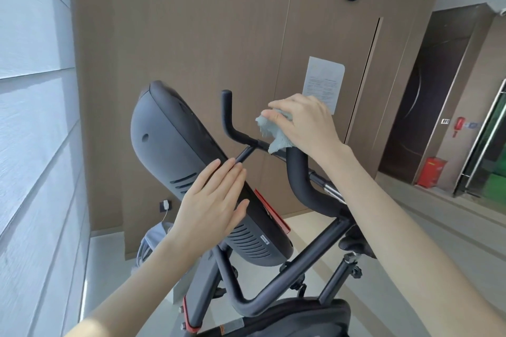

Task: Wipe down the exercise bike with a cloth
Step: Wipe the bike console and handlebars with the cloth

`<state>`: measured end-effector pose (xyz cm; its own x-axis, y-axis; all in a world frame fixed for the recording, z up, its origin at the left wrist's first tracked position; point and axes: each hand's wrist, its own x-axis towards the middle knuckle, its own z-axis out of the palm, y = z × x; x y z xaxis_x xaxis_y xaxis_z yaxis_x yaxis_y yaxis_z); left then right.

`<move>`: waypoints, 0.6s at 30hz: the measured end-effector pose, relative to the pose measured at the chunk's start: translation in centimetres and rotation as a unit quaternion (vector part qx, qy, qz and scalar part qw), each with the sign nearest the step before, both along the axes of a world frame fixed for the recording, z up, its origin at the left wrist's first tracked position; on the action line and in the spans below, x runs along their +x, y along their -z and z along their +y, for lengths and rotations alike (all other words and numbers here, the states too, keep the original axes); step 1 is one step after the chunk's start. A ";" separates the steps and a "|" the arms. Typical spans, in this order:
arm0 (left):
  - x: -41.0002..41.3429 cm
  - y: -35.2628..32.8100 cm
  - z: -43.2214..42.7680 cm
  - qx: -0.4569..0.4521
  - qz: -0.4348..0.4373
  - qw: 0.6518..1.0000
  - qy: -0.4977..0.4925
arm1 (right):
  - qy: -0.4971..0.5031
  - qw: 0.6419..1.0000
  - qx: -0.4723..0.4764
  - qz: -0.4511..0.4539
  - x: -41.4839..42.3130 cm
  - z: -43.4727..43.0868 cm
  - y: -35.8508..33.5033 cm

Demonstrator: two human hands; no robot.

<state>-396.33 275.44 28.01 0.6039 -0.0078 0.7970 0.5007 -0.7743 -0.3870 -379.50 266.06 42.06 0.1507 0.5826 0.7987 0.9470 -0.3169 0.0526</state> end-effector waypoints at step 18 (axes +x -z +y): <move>0.2 0.2 0.4 0.010 -0.013 1.000 0.026 | -0.041 0.986 0.158 -0.024 1.0 -1.7 5.5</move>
<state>-396.11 275.85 27.81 0.5816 -0.0545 0.8117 0.4695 -0.7923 -0.3896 -378.54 264.32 36.61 0.0713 0.3126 0.9472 0.9691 -0.2464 0.0084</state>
